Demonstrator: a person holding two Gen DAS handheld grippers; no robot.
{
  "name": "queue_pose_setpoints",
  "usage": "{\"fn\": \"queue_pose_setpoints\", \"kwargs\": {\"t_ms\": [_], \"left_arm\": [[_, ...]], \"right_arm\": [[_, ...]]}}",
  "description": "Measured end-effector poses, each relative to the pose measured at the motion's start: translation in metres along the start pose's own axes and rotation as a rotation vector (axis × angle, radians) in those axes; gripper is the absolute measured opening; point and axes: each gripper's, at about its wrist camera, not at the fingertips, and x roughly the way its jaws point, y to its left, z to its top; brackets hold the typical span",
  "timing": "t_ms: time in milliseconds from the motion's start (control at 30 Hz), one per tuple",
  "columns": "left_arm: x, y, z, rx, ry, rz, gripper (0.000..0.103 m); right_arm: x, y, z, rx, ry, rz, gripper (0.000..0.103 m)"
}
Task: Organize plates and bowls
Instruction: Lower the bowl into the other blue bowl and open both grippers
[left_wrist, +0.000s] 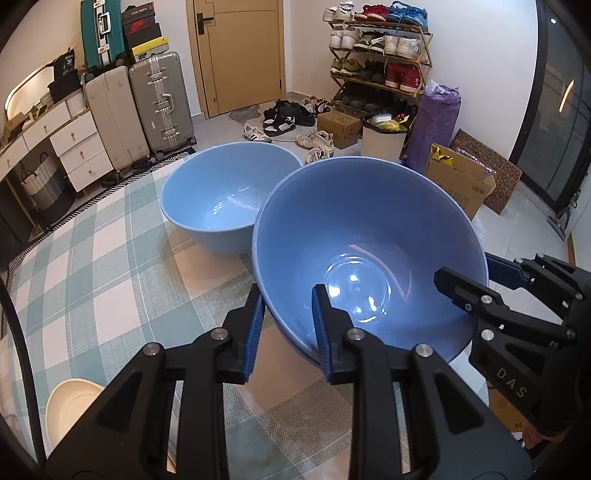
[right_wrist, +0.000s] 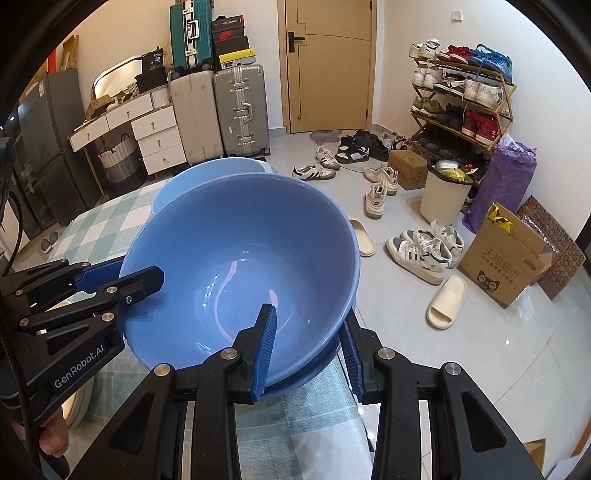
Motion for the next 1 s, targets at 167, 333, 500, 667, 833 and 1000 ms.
{"fn": "queue_pose_setpoints", "kwargs": {"t_ms": [167,333,500,667,833,1000], "left_arm": [[0.008,-0.003,-0.005,0.022,0.02,0.013,0.025],[0.016,0.005,-0.009,-0.004,0.039,-0.017,0.026],[0.022,0.013,-0.012,-0.021,0.049,-0.032,0.027],[0.027,0.019,-0.014,-0.033,0.053,-0.042,0.037],[0.026,0.029,-0.014,-0.071,0.042,-0.052,0.058],[0.022,0.044,-0.012,-0.118,0.029,-0.063,0.075]], "right_arm": [[0.003,0.004,-0.003,-0.01,0.012,-0.014,0.035],[0.006,0.004,-0.007,-0.013,0.02,-0.024,0.036],[0.008,0.003,-0.007,-0.023,0.02,-0.034,0.038],[0.009,-0.002,-0.007,-0.018,0.024,-0.031,0.046],[0.006,-0.005,-0.009,-0.01,0.017,-0.033,0.054],[-0.001,-0.012,-0.008,0.01,0.003,-0.016,0.077]]}}
